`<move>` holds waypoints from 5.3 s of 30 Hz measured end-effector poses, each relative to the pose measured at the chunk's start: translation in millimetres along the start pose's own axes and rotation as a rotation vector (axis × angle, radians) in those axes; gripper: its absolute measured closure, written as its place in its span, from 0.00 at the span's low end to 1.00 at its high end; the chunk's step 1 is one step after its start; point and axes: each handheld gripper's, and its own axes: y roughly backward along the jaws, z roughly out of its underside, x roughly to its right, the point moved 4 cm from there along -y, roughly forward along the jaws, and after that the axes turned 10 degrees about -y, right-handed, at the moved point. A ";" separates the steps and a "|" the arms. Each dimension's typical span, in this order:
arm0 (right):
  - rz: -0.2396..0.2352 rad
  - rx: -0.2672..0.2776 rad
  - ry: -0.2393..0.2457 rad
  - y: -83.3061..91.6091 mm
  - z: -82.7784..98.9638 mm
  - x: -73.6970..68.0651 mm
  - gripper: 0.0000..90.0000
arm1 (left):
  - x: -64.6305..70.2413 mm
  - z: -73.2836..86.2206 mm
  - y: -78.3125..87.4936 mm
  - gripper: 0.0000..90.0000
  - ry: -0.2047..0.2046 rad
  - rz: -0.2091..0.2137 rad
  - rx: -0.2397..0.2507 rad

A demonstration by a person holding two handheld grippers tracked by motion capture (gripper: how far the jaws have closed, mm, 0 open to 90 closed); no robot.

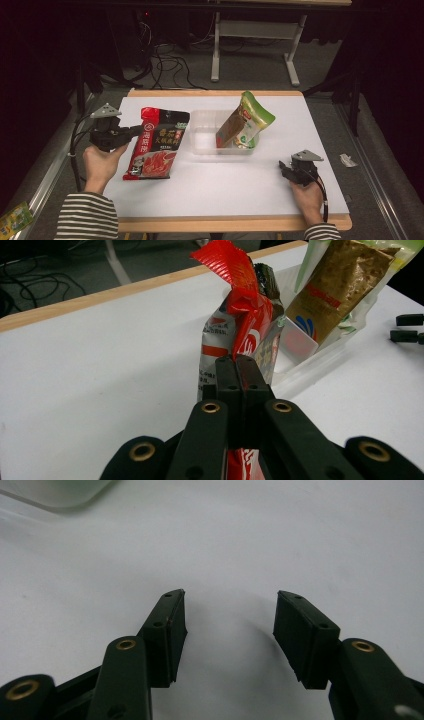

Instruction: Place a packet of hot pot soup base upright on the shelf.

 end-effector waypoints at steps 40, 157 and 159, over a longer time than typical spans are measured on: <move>0.002 0.003 -0.004 0.1 0.1 -0.6 0.52 | 31.6 -43.6 0.9 1.00 -0.009 0.097 0.071; 0.040 0.022 0.047 1.1 1.1 -4.4 0.53 | 61.6 -82.5 -122.9 0.85 -0.077 0.105 0.047; 0.040 0.022 0.047 1.1 1.1 -4.4 0.53 | 60.6 -80.4 -122.1 0.84 -0.076 0.111 0.042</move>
